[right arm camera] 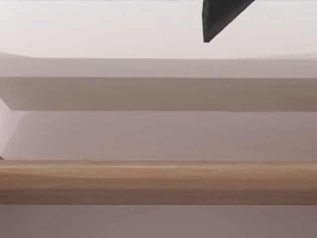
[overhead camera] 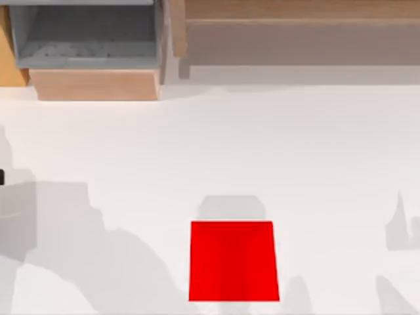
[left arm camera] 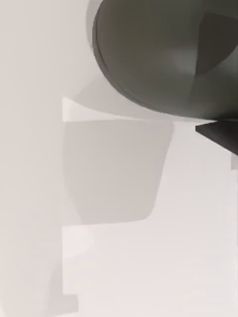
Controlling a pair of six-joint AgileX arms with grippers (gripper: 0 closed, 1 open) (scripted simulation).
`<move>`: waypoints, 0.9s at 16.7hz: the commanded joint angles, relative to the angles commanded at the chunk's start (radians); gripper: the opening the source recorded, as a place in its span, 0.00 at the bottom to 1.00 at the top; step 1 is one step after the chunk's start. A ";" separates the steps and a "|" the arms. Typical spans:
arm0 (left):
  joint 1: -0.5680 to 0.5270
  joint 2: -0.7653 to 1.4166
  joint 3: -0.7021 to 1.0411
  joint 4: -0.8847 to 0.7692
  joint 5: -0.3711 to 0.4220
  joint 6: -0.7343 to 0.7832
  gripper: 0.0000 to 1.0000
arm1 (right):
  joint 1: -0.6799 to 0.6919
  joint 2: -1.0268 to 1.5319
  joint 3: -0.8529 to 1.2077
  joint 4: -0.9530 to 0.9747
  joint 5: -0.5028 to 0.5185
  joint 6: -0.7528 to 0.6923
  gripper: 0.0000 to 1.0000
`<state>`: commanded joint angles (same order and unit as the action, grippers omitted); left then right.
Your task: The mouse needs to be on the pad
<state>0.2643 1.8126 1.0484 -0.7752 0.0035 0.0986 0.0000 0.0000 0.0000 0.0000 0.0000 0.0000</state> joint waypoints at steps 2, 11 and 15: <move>-0.001 -0.030 0.055 -0.094 0.000 0.000 0.00 | 0.000 0.000 0.000 0.000 0.000 0.000 1.00; -0.004 -0.128 0.198 -0.326 0.000 -0.004 0.00 | 0.000 0.000 0.000 0.000 0.000 0.000 1.00; -0.002 -0.123 0.197 -0.324 -0.001 -0.023 0.00 | 0.000 0.000 0.000 0.000 0.000 0.000 1.00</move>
<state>0.2627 1.6894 1.2452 -1.0991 0.0028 0.0754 0.0000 0.0000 0.0000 0.0000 0.0000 0.0000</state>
